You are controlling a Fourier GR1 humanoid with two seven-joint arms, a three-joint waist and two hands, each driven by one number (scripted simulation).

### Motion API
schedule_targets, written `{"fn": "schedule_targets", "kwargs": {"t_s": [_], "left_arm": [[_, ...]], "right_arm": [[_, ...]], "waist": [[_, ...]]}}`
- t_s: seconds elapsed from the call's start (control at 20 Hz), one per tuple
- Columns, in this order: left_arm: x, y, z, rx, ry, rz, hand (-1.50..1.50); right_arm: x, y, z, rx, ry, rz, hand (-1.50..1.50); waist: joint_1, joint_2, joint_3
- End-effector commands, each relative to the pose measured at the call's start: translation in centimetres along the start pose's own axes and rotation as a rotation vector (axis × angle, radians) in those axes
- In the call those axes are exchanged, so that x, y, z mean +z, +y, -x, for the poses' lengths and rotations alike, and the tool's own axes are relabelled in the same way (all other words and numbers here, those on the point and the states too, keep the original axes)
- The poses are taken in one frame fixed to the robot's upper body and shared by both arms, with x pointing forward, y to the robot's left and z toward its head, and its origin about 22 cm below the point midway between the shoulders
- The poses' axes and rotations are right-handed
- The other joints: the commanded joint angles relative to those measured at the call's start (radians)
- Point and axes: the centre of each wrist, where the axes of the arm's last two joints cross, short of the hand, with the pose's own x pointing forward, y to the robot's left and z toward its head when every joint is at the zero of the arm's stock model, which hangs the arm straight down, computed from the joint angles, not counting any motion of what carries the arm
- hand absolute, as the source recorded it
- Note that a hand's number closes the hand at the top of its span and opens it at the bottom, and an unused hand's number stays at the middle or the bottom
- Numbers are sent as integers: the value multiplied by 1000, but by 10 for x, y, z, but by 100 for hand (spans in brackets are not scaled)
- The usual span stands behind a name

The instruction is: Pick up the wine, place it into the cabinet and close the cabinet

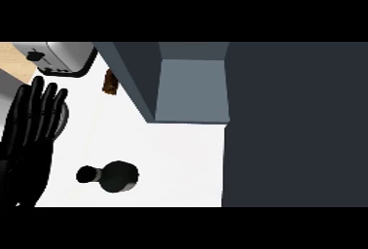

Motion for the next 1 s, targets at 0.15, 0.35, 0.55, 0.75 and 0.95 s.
{"fn": "schedule_targets", "kwargs": {"t_s": [0.15,0.35,0.55,0.75,0.95], "left_arm": [[7,12,-14,93,-37,184,-150],[30,-2,-3,315,128,299,-150],[40,9,-29,336,147,318,-150],[47,13,-75,336,153,317,-150],[35,10,-82,380,169,321,-150]], "right_arm": [[11,6,-9,-7,16,0,-150],[25,15,-19,-189,111,-166,-150],[40,21,-45,-215,146,-193,-150],[46,13,-75,-205,138,-180,-150],[45,21,-100,-228,128,-194,-150]], "waist": [[-15,-53,15],[-16,-56,15],[-14,-54,16],[-10,-53,16],[-12,-52,16]]}}
